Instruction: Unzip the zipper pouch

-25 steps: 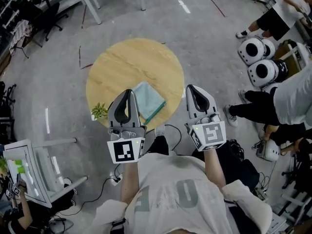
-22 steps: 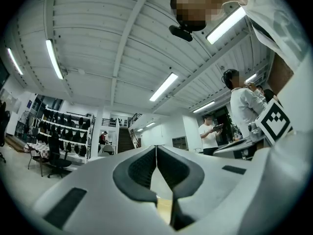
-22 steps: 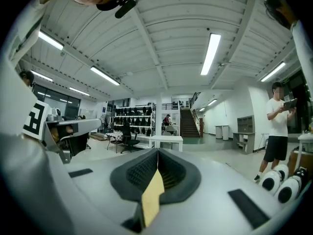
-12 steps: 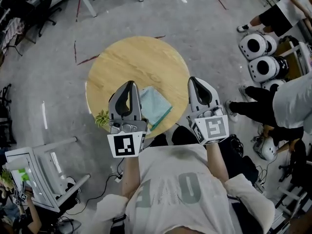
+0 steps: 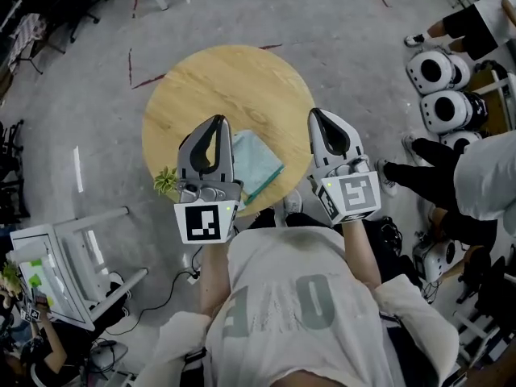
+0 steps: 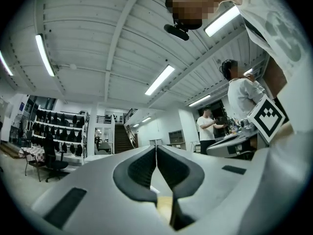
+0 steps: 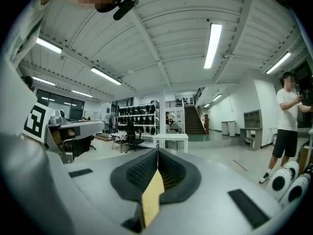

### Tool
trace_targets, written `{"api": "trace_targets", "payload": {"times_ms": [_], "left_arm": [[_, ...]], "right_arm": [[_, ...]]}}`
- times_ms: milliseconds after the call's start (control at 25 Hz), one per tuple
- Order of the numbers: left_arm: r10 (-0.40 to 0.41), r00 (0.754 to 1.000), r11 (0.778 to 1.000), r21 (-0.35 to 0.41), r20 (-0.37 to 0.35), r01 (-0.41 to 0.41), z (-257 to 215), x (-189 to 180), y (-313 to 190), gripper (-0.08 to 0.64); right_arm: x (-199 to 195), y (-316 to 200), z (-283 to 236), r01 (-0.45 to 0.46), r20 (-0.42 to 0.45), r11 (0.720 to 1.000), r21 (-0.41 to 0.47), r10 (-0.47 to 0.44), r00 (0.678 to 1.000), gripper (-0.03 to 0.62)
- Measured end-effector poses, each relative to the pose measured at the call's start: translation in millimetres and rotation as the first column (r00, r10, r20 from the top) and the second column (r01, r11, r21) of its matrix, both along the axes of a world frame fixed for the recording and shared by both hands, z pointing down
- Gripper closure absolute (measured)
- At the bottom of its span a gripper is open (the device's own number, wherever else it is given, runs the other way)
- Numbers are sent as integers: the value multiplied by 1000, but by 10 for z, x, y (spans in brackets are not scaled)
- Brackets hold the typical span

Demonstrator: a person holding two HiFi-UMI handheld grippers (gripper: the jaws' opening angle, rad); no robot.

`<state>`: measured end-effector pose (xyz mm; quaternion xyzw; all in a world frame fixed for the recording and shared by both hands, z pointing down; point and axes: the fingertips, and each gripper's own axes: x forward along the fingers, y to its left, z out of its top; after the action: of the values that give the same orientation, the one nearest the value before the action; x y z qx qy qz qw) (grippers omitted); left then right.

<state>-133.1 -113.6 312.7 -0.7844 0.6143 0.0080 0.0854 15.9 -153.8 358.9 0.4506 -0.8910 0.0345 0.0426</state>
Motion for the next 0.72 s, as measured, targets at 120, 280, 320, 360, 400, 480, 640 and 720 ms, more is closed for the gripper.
{"api": "trace_targets", "payload": {"times_ms": [120, 280, 320, 360, 400, 480, 640, 720], "left_arm": [[62, 997, 998, -20, 41, -62, 42, 153, -41, 529], [108, 991, 993, -50, 77, -104, 254, 291, -12, 529], [112, 990, 992, -71, 82, -106, 359, 297, 16, 529], [115, 990, 989, -98, 81, -107, 481, 295, 46, 528], [117, 990, 986, -127, 80, -106, 611, 291, 82, 519], [122, 988, 977, -185, 93, -104, 876, 302, 165, 502], [224, 961, 936, -311, 163, -165, 1297, 485, 234, 472], [335, 917, 901, -359, 217, -244, 1428, 649, 200, 459]], "right_arm": [[76, -3, 23, 9, 6, 1000, -10, -9, 1000, 563], [207, -12, 109, -3, 8, 1000, -26, 3, 1000, 563], [226, -16, 126, -4, 6, 1000, -28, 4, 1000, 563], [238, -18, 140, -3, 4, 1000, -30, 3, 1000, 563], [247, -16, 156, 0, 3, 999, -35, 1, 1000, 563], [255, 9, 203, 6, 1, 999, -46, -6, 1000, 563], [252, 44, 279, 23, -6, 998, -56, -24, 1000, 563], [258, 54, 309, 30, -9, 998, -60, -31, 999, 563]]}}
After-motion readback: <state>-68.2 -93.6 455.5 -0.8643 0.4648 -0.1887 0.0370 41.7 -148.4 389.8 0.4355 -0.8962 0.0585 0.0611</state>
